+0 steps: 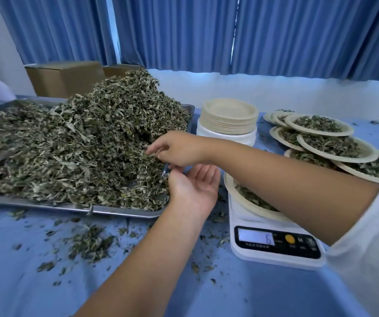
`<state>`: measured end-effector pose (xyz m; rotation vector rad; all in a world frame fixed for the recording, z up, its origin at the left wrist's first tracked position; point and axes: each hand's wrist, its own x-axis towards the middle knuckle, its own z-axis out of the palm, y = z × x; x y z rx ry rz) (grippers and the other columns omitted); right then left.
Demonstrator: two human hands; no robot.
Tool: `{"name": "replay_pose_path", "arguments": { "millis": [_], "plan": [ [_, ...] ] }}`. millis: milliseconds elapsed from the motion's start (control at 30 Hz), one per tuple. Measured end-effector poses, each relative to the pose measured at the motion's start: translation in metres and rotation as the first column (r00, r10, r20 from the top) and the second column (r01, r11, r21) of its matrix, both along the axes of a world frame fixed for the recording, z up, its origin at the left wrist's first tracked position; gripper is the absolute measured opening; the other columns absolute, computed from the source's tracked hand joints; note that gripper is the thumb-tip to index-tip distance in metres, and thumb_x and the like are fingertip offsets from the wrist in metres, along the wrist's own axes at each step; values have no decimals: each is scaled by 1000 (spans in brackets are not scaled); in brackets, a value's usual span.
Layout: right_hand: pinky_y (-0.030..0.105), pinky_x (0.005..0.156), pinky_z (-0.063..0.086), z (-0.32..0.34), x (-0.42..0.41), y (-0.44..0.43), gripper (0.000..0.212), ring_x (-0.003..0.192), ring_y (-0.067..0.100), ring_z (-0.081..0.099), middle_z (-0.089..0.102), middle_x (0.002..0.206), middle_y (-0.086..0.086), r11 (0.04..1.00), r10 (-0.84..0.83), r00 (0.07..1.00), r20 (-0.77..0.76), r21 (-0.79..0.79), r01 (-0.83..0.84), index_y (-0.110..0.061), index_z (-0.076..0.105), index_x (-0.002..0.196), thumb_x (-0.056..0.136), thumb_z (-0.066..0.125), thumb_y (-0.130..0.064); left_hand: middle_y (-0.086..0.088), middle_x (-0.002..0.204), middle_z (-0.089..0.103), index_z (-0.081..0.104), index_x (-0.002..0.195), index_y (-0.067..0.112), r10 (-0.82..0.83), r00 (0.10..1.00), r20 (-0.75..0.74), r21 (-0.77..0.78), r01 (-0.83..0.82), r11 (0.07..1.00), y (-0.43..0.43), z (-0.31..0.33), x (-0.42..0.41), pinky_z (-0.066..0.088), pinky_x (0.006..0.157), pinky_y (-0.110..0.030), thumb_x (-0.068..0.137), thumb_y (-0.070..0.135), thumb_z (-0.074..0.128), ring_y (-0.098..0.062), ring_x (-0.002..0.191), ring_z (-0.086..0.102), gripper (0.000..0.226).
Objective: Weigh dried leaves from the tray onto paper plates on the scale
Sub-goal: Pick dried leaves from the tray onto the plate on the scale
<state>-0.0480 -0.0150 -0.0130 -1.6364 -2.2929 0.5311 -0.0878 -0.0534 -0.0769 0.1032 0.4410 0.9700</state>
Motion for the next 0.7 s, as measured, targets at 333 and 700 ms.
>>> {"name": "replay_pose_path", "arguments": {
  "millis": [333, 700],
  "plan": [
    [21, 75, 55, 7, 72, -61, 19, 86, 12, 68, 72, 97, 3, 985, -146, 920, -364, 35, 170, -14, 70, 103, 92, 57, -7, -18, 113, 65, 60, 111, -2, -8, 995, -97, 87, 16, 996, -5, -1, 1, 42, 102, -36, 96, 36, 44, -27, 116, 58, 44],
    [2, 60, 37, 16, 93, -90, 14, 60, -16, 52, 66, 76, -15, 951, -167, 978, -124, 242, 193, -19, 73, 87, 85, 64, -9, -18, 118, 62, 59, 106, -3, -12, 993, -118, 104, 24, 994, -3, -6, 2, 44, 97, -38, 99, 38, 37, -28, 120, 54, 47]
  ]
}}
